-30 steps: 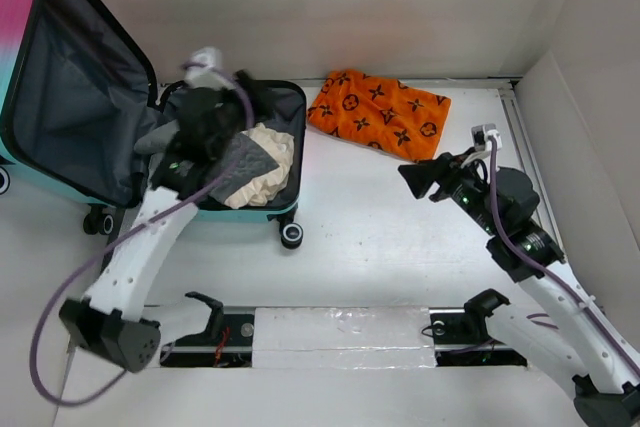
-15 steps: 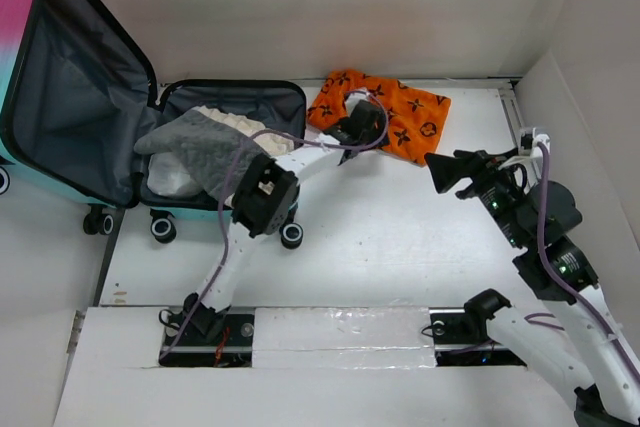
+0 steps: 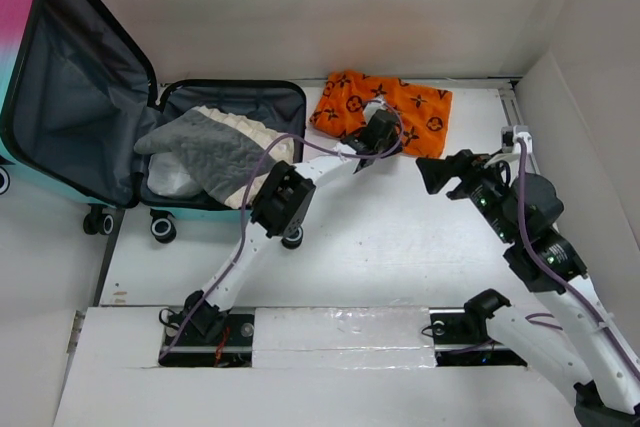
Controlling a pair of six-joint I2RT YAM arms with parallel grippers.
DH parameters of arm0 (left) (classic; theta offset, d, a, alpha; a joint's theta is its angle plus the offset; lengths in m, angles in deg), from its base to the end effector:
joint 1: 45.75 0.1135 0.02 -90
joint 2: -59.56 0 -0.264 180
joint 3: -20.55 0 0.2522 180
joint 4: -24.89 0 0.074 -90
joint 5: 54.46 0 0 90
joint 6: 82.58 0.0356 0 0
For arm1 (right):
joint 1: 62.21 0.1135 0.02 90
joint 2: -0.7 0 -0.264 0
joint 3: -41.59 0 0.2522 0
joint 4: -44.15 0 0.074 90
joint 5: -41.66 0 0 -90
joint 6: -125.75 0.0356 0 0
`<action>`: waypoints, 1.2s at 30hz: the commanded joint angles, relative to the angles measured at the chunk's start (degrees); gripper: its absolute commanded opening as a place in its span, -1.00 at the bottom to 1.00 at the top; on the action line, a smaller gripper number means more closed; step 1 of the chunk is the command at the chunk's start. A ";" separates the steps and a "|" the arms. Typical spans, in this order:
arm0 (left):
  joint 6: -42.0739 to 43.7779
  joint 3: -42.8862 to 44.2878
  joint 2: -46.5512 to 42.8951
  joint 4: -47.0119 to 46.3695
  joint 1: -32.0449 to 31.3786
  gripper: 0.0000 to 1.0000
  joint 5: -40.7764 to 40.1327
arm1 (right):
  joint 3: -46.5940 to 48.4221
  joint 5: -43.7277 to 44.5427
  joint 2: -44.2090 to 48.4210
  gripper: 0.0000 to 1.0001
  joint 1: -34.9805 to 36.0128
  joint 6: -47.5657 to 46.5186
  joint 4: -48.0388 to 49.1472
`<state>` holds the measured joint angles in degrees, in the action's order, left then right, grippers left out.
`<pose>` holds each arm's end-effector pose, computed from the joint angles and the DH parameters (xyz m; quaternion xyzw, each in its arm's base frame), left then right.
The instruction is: Pack the luggage
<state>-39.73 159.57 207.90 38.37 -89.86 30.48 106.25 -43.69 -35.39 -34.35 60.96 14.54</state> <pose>0.4290 -0.4115 0.1688 -0.0465 0.8312 -0.3695 0.4129 0.1230 0.0618 0.3876 0.0119 0.7134 0.2869 0.6393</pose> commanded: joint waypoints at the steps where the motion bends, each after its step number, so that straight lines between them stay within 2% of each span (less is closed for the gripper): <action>1: -1.71 1.22 1.78 -2.72 -0.09 -0.66 4.17 | -0.35 -0.51 -0.03 0.77 0.53 -0.51 2.41; 2: -1.10 1.22 1.79 -2.72 -0.09 -0.83 5.23 | -0.36 -0.51 -0.03 0.77 0.53 -0.51 2.41; 4: 0.56 -0.44 0.91 -2.72 -0.87 -1.00 7.17 | -0.36 -0.51 -0.55 0.77 0.53 -0.51 2.94; 8: 8.20 -8.86 -5.14 -2.19 -4.48 -1.00 7.96 | -0.36 -1.04 -1.08 0.77 0.53 -1.04 4.25; 9: 11.88 -14.19 -8.64 -2.19 -6.05 -1.00 7.96 | -0.88 -1.56 -1.60 0.77 0.53 -1.04 4.86; 12: 16.64 -22.56 -14.02 -2.19 -8.35 -1.00 6.38 | -0.88 -2.18 -1.61 0.77 0.53 -1.04 4.87; 15: 18.50 -38.09 -23.58 -3.75 -8.88 -1.00 5.68 | -0.88 -3.41 -2.22 0.77 0.53 -1.04 6.71; 16: 17.89 -38.15 -23.61 -4.99 -8.88 -0.88 5.68 | -0.88 -3.41 -2.22 0.77 0.53 -1.04 6.72; 18: 16.75 -45.86 -29.55 -7.27 -8.88 -0.39 5.68 | -0.88 -4.55 -2.75 0.77 1.06 -0.51 7.41; 21: 13.68 -52.29 -36.68 -10.35 -8.88 0.15 2.26 | -0.88 -5.08 -3.37 0.77 1.06 0.10 8.03; 27: 3.41 -63.52 -45.93 -14.92 -7.13 0.19 -7.58 | -0.18 -5.08 -3.37 0.74 1.06 0.10 7.42; 31: -1.08 -72.05 -49.45 -21.68 -4.23 0.14 -7.60 | -0.18 -5.08 -3.98 0.74 1.58 -0.43 6.02; 33: -2.84 -74.09 -49.46 -25.46 -0.72 0.30 -5.23 | -0.71 -5.61 -4.50 0.74 1.59 -0.43 6.01; 35: -4.61 -73.23 -46.75 -25.48 2.70 0.47 -3.12 | -0.71 -6.13 -5.03 0.74 1.59 -0.43 6.54; 36: -4.61 -72.35 -45.43 -24.96 3.33 0.49 -3.11 | -0.71 -6.14 -5.04 0.74 1.59 -0.43 6.54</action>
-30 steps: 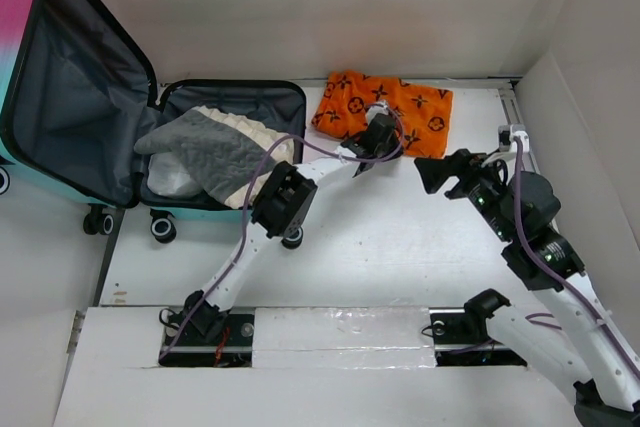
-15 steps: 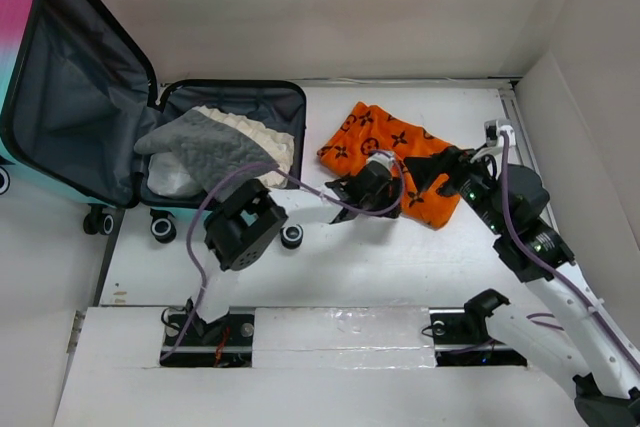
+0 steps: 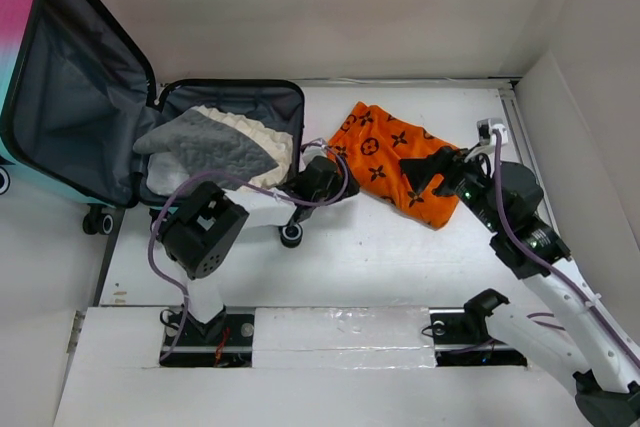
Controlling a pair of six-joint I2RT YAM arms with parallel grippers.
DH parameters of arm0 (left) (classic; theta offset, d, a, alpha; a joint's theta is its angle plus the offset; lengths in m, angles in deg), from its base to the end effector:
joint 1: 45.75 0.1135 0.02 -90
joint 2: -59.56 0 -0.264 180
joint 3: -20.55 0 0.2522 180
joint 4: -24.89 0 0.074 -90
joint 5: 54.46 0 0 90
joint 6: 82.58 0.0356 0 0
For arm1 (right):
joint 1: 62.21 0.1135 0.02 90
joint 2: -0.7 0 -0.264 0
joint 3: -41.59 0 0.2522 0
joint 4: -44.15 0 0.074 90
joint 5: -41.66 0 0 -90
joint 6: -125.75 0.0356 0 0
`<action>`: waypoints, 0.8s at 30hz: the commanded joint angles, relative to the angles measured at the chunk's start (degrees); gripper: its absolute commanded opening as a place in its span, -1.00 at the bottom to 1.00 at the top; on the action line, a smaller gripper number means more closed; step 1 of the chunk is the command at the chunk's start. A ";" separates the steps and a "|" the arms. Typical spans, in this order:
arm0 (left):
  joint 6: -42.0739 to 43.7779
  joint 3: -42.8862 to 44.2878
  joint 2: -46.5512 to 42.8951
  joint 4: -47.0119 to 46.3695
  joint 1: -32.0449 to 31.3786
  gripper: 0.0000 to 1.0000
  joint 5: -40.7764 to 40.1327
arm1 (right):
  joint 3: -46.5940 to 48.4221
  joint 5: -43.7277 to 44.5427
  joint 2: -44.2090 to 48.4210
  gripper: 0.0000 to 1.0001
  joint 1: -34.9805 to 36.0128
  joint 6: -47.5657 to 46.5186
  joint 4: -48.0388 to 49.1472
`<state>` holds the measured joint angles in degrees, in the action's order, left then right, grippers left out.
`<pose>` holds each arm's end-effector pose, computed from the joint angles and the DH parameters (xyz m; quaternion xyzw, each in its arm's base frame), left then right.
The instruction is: Pack the luggage
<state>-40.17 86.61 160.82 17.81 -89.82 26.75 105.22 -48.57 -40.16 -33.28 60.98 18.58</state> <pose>0.2724 -0.2562 0.1756 -0.0656 0.8536 -0.3219 0.4043 0.1420 0.0787 0.3785 -0.0248 0.7237 0.3152 0.6134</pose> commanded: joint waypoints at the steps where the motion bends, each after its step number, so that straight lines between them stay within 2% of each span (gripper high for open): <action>1: -4.70 1.84 2.97 -3.25 3.82 0.52 0.62 | 0.32 -1.26 -0.27 0.74 0.52 -0.45 1.98; 7: -5.31 12.47 11.33 4.04 4.44 0.52 -2.00 | 0.32 -1.79 -0.27 0.74 0.52 -0.98 1.97; 9: -5.84 14.49 12.21 4.75 4.44 0.47 -4.46 | -0.30 -1.79 -0.27 0.74 0.52 -0.98 1.97; 16: -8.74 21.17 18.27 6.60 4.96 0.24 -5.62 | -0.82 -1.79 -1.32 0.74 0.52 -0.98 3.73; 17: -8.74 21.71 19.67 6.60 4.96 0.17 -5.62 | -0.82 -1.79 -1.33 0.74 0.52 -0.98 3.73; 19: -8.74 22.85 19.69 7.22 4.35 -0.16 -7.28 | -0.82 -1.79 -0.80 0.74 0.52 -0.98 3.73; 21: -7.26 22.85 20.21 3.37 4.35 -0.59 -6.24 | -0.82 -1.79 -0.28 0.74 0.52 -0.98 3.73; 22: -7.25 22.85 20.73 3.35 4.35 -0.91 -5.71 | -0.82 -1.27 -0.27 0.74 0.52 -0.98 3.12; 23: -5.95 24.77 21.52 2.74 4.35 -1.00 -3.88 | -0.82 -0.66 0.34 0.74 0.52 -0.98 3.11; 24: -5.15 25.83 21.53 2.74 5.04 -1.00 -2.90 | -0.82 -0.65 0.34 0.74 0.52 -0.98 3.11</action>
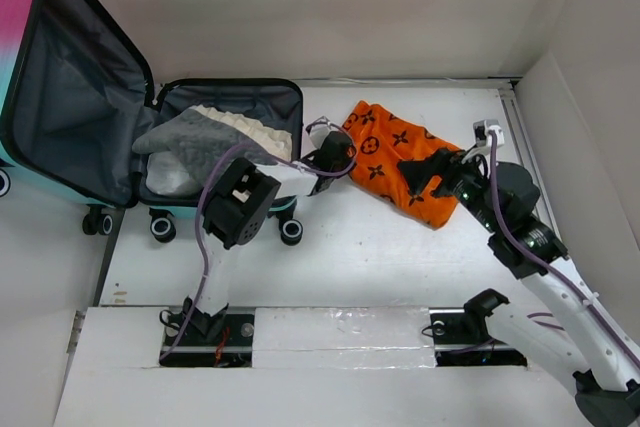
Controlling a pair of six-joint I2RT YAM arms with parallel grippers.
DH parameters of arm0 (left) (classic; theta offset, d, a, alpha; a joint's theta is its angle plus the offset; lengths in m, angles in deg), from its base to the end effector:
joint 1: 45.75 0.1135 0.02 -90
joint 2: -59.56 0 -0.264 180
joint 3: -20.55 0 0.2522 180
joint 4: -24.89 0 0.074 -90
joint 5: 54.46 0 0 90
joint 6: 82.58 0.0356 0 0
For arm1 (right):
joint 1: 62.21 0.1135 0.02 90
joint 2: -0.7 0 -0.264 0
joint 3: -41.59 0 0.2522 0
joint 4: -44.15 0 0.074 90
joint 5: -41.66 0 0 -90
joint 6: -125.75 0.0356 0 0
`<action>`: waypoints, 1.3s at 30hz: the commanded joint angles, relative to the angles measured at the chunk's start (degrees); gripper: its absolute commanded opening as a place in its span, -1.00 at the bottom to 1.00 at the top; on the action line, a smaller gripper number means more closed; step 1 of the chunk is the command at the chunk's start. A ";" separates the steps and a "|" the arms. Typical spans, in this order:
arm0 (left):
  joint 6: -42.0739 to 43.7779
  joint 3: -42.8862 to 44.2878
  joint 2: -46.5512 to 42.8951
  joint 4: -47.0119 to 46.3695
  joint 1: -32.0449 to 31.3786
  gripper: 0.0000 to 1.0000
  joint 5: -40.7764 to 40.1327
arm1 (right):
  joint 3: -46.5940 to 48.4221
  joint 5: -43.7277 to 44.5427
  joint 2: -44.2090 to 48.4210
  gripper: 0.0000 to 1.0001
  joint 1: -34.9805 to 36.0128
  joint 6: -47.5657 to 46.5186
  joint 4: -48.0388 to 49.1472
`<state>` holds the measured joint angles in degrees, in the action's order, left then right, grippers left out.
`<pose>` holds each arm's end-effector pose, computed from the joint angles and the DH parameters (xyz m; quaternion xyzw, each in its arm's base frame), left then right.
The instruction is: Pack the luggage
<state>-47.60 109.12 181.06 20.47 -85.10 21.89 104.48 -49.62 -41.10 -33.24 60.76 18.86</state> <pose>0.3649 -0.2884 0.1497 -0.1765 0.8371 -0.3029 0.4199 0.1464 0.0820 0.3722 -0.0329 0.7318 0.3162 0.6028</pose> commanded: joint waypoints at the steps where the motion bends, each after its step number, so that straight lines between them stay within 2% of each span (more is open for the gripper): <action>1: 4.99 4.20 1.29 0.07 0.33 -1.00 2.57 | -0.08 0.40 1.81 0.74 0.47 -0.76 2.83; 5: 12.89 9.38 -1.08 1.11 0.33 -1.00 6.69 | 0.45 1.01 2.42 0.74 0.47 -1.37 1.77; 6: 14.93 14.27 -1.08 2.95 0.33 -1.00 8.79 | 0.45 1.01 2.43 0.74 0.47 -1.37 1.77; 8: 19.32 20.61 -2.31 10.83 0.33 -1.00 8.82 | 0.45 1.01 2.43 0.74 0.47 -1.37 1.77; 9: 23.52 26.56 -2.31 13.23 0.94 -1.00 10.03 | 1.06 1.01 2.43 0.74 0.47 -1.89 1.77; 11: 26.36 31.17 -3.97 18.58 2.61 -1.00 11.88 | 1.06 1.01 2.95 0.74 0.47 -1.90 1.77; 13: 30.04 34.60 -5.73 20.71 4.45 -1.00 16.00 | 1.06 1.01 3.66 0.74 0.47 -1.90 1.77; 19: 36.30 36.55 -16.18 30.56 14.64 -1.00 17.17 | 1.77 -0.38 4.89 0.74 0.47 -2.43 1.86; 22: 36.30 29.98 -24.70 28.91 22.81 -1.00 16.55 | 1.77 -1.97 4.89 0.74 0.47 -2.43 1.86; 23: 36.30 25.70 -26.73 28.03 25.27 -1.00 18.20 | 1.77 -1.97 4.89 0.74 0.47 -2.43 1.86; 24: 35.61 23.57 -30.14 26.97 30.86 -1.00 19.79 | 1.77 -2.50 4.89 0.74 0.47 -2.43 1.86; 27: 31.92 16.89 -33.07 23.19 39.59 -1.00 26.97 | 1.77 -3.03 5.41 0.74 0.47 -2.43 1.86; 28: 31.21 15.56 -33.60 22.57 44.23 -1.00 28.05 | 1.77 -3.03 5.41 0.74 0.47 -2.43 1.86; 31: 31.21 12.39 -34.91 22.65 49.00 -1.00 27.81 | 1.77 -3.64 6.12 0.74 0.47 -2.43 1.86; 39: 29.29 -1.23 -43.18 23.53 52.88 -1.00 17.53 | 1.24 -4.17 7.17 0.74 1.00 -2.43 1.86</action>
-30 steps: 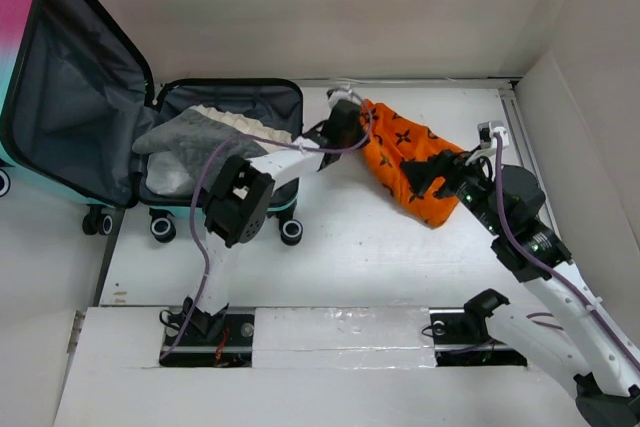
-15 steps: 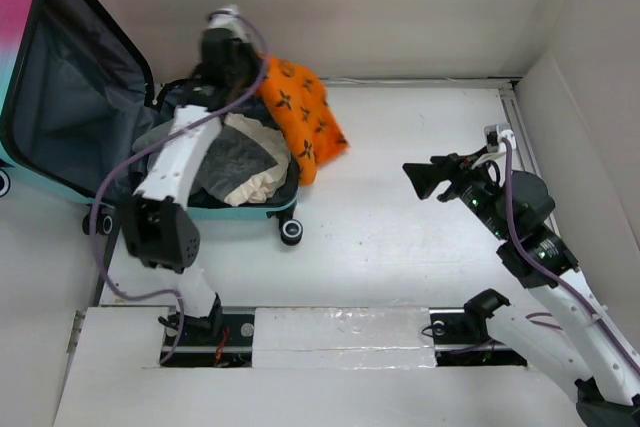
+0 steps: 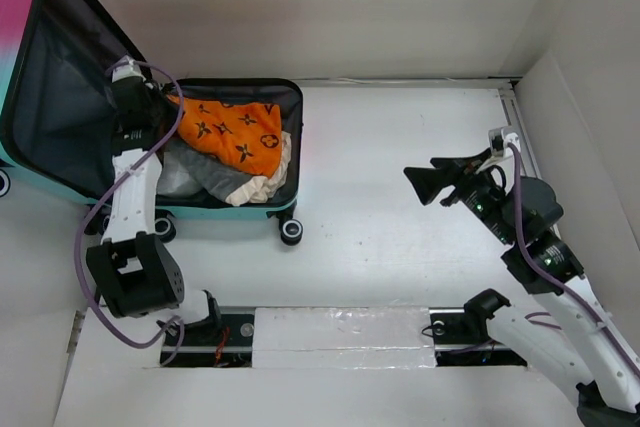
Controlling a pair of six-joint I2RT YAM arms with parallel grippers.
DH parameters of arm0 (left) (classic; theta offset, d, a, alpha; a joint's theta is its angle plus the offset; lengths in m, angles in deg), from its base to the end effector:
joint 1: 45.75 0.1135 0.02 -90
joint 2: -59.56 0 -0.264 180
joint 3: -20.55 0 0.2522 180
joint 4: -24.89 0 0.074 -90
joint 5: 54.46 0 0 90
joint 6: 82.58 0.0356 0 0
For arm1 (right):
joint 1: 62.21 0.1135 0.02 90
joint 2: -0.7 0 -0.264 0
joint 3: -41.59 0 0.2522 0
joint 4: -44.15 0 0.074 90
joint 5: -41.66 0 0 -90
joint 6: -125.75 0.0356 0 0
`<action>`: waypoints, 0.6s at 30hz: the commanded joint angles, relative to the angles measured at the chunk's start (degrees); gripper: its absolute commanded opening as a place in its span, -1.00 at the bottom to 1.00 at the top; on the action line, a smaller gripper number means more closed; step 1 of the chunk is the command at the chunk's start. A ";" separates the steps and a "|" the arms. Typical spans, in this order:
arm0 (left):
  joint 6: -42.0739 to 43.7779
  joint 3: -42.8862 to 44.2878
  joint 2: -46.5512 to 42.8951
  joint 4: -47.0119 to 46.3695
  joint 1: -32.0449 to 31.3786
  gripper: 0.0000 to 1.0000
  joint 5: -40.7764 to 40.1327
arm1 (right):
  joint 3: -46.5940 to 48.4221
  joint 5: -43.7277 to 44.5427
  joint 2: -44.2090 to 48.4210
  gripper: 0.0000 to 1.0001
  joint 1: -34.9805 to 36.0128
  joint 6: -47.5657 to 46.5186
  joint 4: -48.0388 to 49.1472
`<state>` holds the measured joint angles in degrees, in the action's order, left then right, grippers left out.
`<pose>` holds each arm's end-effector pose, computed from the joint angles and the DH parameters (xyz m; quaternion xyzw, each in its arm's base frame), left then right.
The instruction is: Pack the luggage
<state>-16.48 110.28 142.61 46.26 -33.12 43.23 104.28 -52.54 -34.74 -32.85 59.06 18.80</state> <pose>0.3370 0.0706 0.3772 -0.2087 0.7630 -0.1127 0.6014 0.1195 0.0702 0.3857 -0.0630 0.6925 0.3415 0.6324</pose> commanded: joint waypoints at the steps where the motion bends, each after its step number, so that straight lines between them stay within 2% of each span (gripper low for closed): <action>1: -2.98 -3.79 -5.26 -1.21 0.91 -1.00 -5.90 | 1.43 -1.24 0.81 0.74 0.61 -0.72 1.93; 3: -5.53 -7.66 -5.26 0.81 0.91 -1.00 -12.32 | 1.43 -1.77 1.33 0.74 0.61 -0.72 1.93; 5: -10.71 -10.73 -6.05 3.62 0.91 -0.76 -17.67 | 1.43 -1.77 1.34 0.74 0.61 -0.72 1.93; 9: -17.83 -15.31 -12.12 5.74 0.91 -0.61 -23.75 | 0.91 -5.28 -0.85 0.74 0.61 -0.72 1.93; 10: -18.54 -16.71 -16.03 5.74 0.91 -0.47 -24.90 | 0.91 -6.07 -1.38 0.74 0.61 -0.72 1.93; 13: -19.17 -23.04 -23.07 3.20 0.91 -0.26 -28.77 | -0.58 -7.83 -3.13 0.74 0.61 -0.20 3.41; 14: -19.69 -24.27 -24.32 3.19 0.91 -0.09 -29.65 | -0.59 -7.83 -3.93 0.74 0.61 -0.20 3.42; 17: -19.08 -26.12 -27.66 4.60 0.91 -0.02 -30.36 | -1.72 -9.15 -5.33 0.63 1.13 0.42 5.52; 18: -18.47 -26.13 -28.72 4.60 0.91 0.06 -29.14 | -2.25 -9.85 -5.86 0.47 1.13 0.42 5.53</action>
<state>-34.18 85.27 116.34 51.12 -32.42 16.63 102.90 -59.39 -39.85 -32.50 59.17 20.11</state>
